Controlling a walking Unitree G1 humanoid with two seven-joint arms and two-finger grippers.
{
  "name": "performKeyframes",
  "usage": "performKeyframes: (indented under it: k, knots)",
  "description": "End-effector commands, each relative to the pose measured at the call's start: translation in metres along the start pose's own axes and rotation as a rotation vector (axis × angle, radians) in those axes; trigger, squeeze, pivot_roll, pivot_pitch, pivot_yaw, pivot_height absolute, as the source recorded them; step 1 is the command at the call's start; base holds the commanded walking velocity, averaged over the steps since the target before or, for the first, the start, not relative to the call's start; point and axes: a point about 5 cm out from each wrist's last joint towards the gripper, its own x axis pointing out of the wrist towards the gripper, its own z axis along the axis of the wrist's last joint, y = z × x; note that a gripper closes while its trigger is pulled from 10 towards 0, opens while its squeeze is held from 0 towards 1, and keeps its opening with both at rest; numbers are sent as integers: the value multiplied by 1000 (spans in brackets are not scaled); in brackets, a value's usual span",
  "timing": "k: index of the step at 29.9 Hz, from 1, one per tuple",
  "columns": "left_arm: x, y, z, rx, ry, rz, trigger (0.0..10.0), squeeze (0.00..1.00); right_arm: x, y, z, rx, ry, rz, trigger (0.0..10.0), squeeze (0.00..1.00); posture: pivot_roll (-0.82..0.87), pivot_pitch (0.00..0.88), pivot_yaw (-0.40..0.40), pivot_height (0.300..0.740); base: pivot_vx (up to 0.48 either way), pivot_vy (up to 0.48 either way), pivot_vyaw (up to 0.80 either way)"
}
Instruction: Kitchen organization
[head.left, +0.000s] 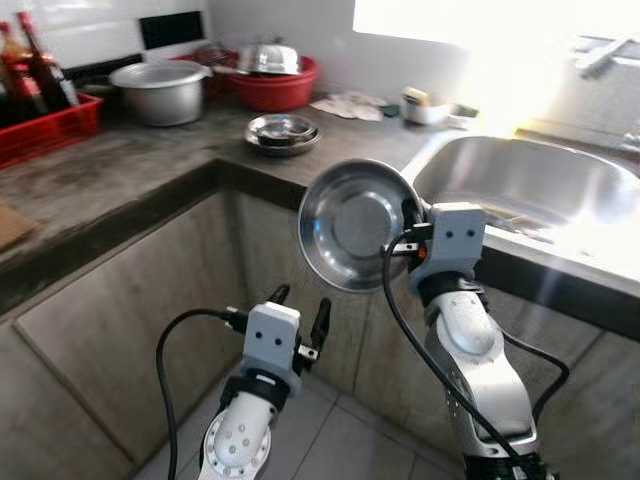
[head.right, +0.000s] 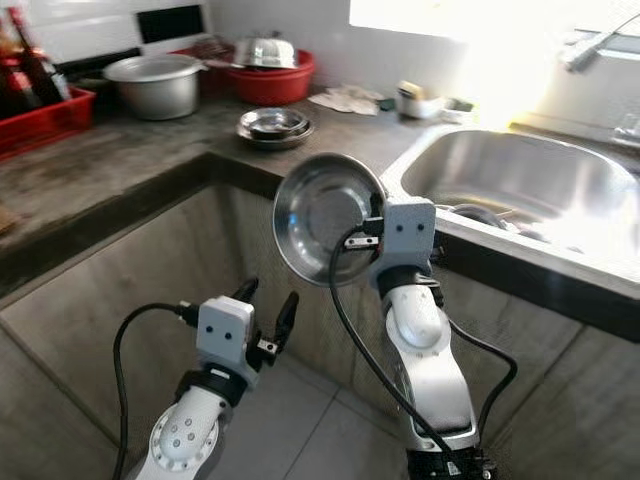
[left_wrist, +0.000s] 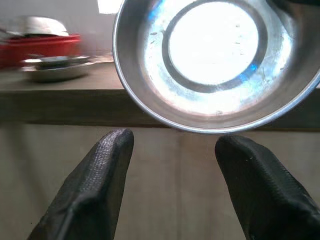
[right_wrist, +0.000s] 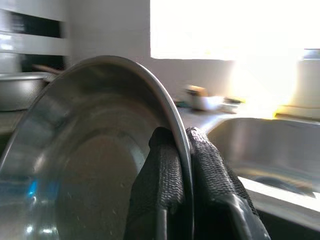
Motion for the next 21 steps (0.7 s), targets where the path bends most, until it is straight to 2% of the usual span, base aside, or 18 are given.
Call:
performKeyframes:
  k: [1, 5, 9, 13, 19, 21]
  knots:
    - [0, -4, 2, -3, -4, -18, 10000, 0, 0, -5, 5, -2, -20, -26, 10000, 0, 14, 40, -12, 740, 0, 465, -800]
    - [1, -4, 2, -3, -2, -22, 10000, 0, 0, -5, 5, -1, -19, -30, 10000, 0, 15, 42, -11, 740, 0, 467, -791]
    - [1, -3, 2, -3, -7, -21, 10000, 0, 0, -5, 5, -2, -19, -33, 10000, 0, 15, 42, -10, 740, 0, 0, -788]
    - [1, -4, 1, 31, 1, -37, 10000, 0, 0, -6, 4, -2, -19, -35, 10000, 0, 17, 39, -11, 740, 0, 0, -781]
    - [0, -4, 0, 10, 9, -35, 10000, 0, 1, -5, 5, -4, -23, -35, 10000, 0, 16, 37, -10, 740, 226, -333, -781]
    - [0, -3, 0, 6, 10, -25, 10000, 0, 1, -5, 5, -6, -29, -35, 10000, 0, 16, 37, -10, 740, 0, 0, 0]
